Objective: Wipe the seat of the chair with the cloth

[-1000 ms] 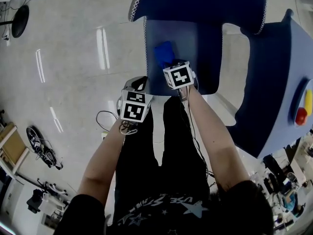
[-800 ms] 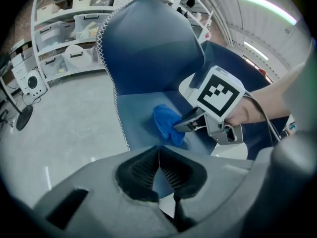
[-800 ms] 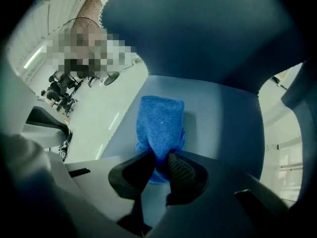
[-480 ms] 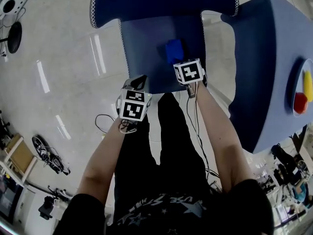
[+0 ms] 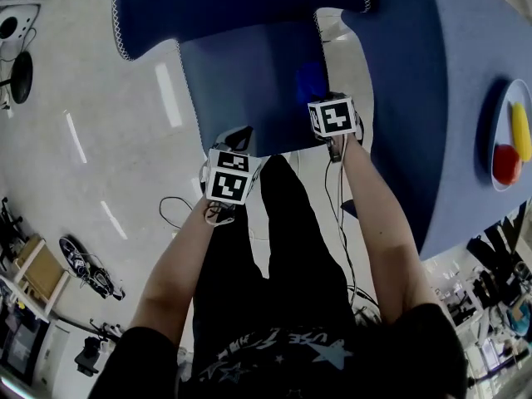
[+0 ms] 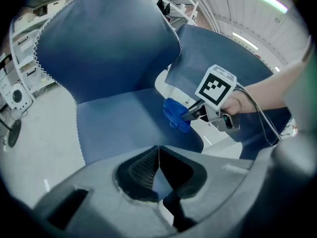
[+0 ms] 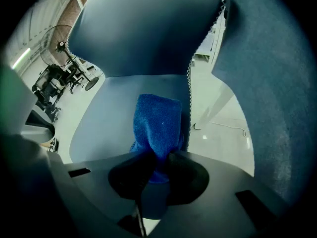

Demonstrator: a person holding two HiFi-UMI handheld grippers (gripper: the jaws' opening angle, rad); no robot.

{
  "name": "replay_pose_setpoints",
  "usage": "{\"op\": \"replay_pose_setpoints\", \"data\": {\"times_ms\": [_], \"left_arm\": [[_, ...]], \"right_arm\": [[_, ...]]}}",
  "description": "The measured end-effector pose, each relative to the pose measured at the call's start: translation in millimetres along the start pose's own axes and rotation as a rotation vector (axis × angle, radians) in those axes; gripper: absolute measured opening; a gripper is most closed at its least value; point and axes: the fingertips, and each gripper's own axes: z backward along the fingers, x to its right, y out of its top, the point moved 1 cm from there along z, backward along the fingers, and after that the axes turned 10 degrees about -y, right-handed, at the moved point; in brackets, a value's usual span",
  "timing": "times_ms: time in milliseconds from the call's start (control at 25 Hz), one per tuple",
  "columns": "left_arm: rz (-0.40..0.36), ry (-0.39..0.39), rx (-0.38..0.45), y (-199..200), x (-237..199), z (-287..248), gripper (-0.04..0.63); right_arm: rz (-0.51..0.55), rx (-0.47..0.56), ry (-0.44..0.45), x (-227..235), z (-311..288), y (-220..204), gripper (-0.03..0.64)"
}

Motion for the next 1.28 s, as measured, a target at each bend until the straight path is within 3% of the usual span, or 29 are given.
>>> {"op": "replay_pose_setpoints", "data": {"times_ms": [240, 480, 640, 840, 1000, 1280], "left_arm": [[-0.009, -0.008, 0.006, 4.5, 17.1, -8.2, 0.021], [0.023, -0.013, 0.025, -0.2, -2.7, 5.4, 0.021], [-0.019, -0.031, 0.011, -13.3, -21.8, 18.0, 0.021], [-0.026, -0.034, 0.023, -33.3, -61.2, 50.4, 0.021], [-0.036, -0.018, -0.016, -61.6, -89.2, 92.6, 0.021], [0.022, 0.043, -0.019, -105.2, -144.1, 131.5, 0.021]], "right_arm": [[-0.062, -0.015, -0.032, 29.4, 4.6, -14.5, 0.069], [-0.135, -0.042, -0.091, 32.4, 6.7, -20.2, 0.067], [-0.161, -0.035, -0.122, 16.6, 16.0, -22.9, 0.066], [-0.219, -0.019, -0.132, -33.9, 35.1, -21.1, 0.064], [-0.311, 0.004, -0.058, -108.6, 54.3, -25.0, 0.064], [-0.216, 0.014, 0.076, -231.0, 64.5, -12.7, 0.064]]}}
